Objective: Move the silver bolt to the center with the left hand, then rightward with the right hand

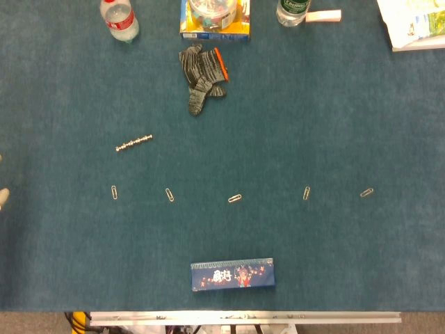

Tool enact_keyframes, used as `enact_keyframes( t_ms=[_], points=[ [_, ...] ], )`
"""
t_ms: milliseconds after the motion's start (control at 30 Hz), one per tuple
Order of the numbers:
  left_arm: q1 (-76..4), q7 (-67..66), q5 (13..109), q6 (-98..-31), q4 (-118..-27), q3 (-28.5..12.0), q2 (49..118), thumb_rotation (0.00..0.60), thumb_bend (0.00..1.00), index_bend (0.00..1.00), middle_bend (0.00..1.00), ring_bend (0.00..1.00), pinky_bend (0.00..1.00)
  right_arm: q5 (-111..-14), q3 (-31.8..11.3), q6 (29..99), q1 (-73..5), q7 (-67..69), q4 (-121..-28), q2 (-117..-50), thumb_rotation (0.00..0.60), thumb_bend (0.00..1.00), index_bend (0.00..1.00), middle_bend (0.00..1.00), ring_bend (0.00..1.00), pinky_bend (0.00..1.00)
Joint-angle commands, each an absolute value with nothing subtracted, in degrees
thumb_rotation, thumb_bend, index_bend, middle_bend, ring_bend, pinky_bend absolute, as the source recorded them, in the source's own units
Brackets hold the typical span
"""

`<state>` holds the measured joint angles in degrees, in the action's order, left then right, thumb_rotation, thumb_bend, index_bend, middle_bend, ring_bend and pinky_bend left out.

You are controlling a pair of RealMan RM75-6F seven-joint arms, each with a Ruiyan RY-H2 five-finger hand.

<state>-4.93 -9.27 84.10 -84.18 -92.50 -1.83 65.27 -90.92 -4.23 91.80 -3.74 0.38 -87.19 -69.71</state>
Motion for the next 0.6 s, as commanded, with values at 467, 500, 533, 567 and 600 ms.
enact_keyframes(
  t_ms=[467,500,533,567,600],
  points=[
    [-6.37,-10.29,84.71,-84.85,-96.54,-3.68,66.36,0.600,0.15,0.40,0.23,0.14,0.19,-90.91,-4.95,91.72,-4.24,4.52,-86.31,-68.80,0.600,0.29,0.62,0.46,0.32,0.49],
    [-6.42,-10.29,84.65,-84.81,-96.63,-3.73,66.37,0.600,0.15,0.40,0.21,0.11,0.14,-90.91,-4.95,91.69,-4.25,4.59,-86.35,-68.71,0.600,0.29,0.62,0.46,0.32,0.49],
    [-6.60,-10.10,84.63,-84.71,-97.03,-3.90,66.42,0.600,0.15,0.40,0.18,0.07,0.09,-90.85,-5.05,91.72,-4.27,4.75,-86.45,-68.53,0.600,0.29,0.62,0.46,0.32,0.49],
    [-6.81,-9.91,84.64,-84.54,-97.53,-4.05,66.41,0.600,0.15,0.40,0.16,0.05,0.06,-90.76,-5.17,91.76,-4.29,4.86,-86.54,-68.33,0.600,0.29,0.62,0.46,0.32,0.49],
    [-7.14,-9.68,84.69,-84.21,-98.38,-4.22,66.32,0.600,0.15,0.39,0.13,0.02,0.04,-90.60,-5.39,91.87,-4.30,4.97,-86.65,-68.07,0.600,0.29,0.62,0.46,0.32,0.49]
  ],
)
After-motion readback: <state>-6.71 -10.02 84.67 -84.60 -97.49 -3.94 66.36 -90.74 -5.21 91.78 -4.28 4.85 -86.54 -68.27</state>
